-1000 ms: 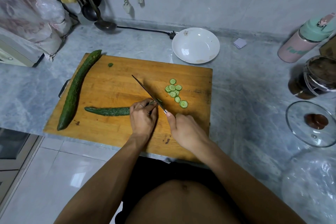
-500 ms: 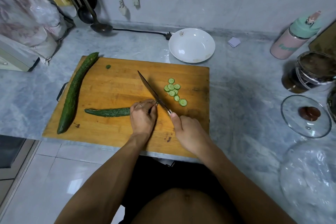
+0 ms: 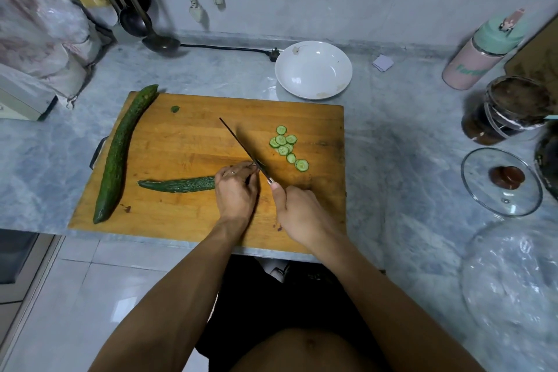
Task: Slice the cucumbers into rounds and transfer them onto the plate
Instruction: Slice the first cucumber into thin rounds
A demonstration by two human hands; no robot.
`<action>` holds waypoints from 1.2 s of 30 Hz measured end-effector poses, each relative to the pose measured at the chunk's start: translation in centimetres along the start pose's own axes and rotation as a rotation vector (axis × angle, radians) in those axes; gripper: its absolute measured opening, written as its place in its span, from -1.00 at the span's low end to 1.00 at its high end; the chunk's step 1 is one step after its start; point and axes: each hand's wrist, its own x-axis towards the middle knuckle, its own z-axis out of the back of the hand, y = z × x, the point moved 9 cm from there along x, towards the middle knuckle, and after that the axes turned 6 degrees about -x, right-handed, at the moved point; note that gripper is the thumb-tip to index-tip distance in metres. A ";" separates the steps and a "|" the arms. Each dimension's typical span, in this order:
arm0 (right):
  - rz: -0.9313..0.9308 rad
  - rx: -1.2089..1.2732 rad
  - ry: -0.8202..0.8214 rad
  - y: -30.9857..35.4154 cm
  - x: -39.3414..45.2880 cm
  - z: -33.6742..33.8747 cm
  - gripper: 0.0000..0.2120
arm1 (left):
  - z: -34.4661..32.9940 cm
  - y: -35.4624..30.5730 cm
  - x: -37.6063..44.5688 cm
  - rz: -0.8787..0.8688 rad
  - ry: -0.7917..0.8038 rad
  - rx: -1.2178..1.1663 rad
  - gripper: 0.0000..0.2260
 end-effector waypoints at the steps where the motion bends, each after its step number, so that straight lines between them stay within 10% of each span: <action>1: 0.001 0.001 -0.006 -0.1 0.0 0.1 -0.44 | 0.1 -0.2 0.1 -0.014 0.022 0.000 -0.81; 36: 0.011 0.047 -0.043 0.4 -0.2 0.2 -0.43 | 0.7 -0.4 0.4 -0.233 0.192 0.129 -0.74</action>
